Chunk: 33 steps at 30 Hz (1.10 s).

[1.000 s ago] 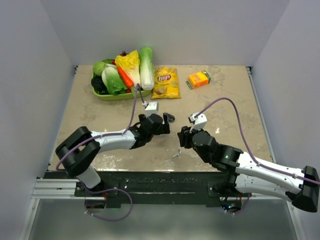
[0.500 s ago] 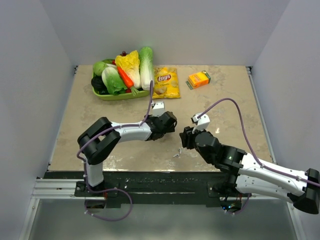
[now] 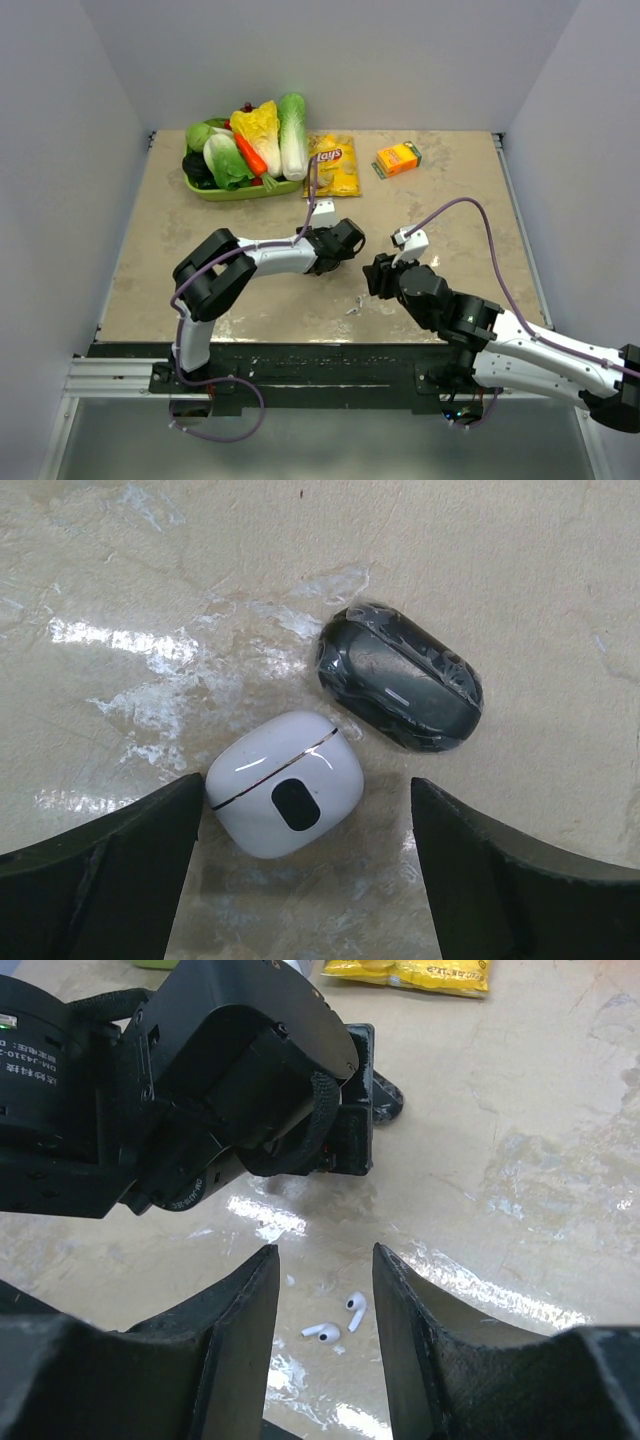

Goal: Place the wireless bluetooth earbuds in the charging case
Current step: Pick up the charging case at the center of the board.

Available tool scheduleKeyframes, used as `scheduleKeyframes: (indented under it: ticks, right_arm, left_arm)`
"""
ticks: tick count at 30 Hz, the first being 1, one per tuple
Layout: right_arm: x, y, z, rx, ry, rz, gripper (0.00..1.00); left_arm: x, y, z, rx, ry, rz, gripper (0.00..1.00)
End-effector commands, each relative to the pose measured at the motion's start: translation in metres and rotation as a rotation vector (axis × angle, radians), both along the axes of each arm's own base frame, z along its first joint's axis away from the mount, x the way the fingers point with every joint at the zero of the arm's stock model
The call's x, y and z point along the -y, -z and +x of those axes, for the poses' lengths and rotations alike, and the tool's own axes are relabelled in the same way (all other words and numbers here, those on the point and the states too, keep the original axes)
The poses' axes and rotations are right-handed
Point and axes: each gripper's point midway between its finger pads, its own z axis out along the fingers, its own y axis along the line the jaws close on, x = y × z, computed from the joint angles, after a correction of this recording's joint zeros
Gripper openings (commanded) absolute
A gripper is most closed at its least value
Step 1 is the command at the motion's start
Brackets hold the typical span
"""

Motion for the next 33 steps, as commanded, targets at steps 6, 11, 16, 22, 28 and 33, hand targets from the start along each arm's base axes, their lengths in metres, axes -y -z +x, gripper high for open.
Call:
scheduleKeyframes:
  ticks: [6,11,16,22,28,33]
  right_arm:
    - [0.004,-0.017,0.003,0.023,0.033,0.044,0.46]
    - [0.006,-0.017,0.002,0.023,0.032,0.048,0.46]
    - [0.004,-0.015,0.002,0.020,0.033,0.049,0.47]
    - [0.004,-0.014,0.002,0.018,0.033,0.046,0.46]
    - [0.008,-0.018,0.000,0.017,0.034,0.058,0.46]
    - [0.008,-0.019,0.000,0.018,0.035,0.057,0.46]
  left_arm:
    - [-0.013,0.009,-0.013,-0.047,-0.059,0.018,0.88]
    - [-0.030,0.001,-0.029,-0.044,-0.040,0.008,0.91]
    - [-0.033,-0.005,-0.044,-0.037,0.009,-0.062,0.90]
    - [-0.011,-0.005,-0.053,-0.027,0.089,-0.123,0.58]
    - [0.002,-0.004,-0.049,-0.006,0.128,-0.174,0.00]
    - [0.001,-0.002,-0.039,-0.001,0.120,-0.165,0.00]
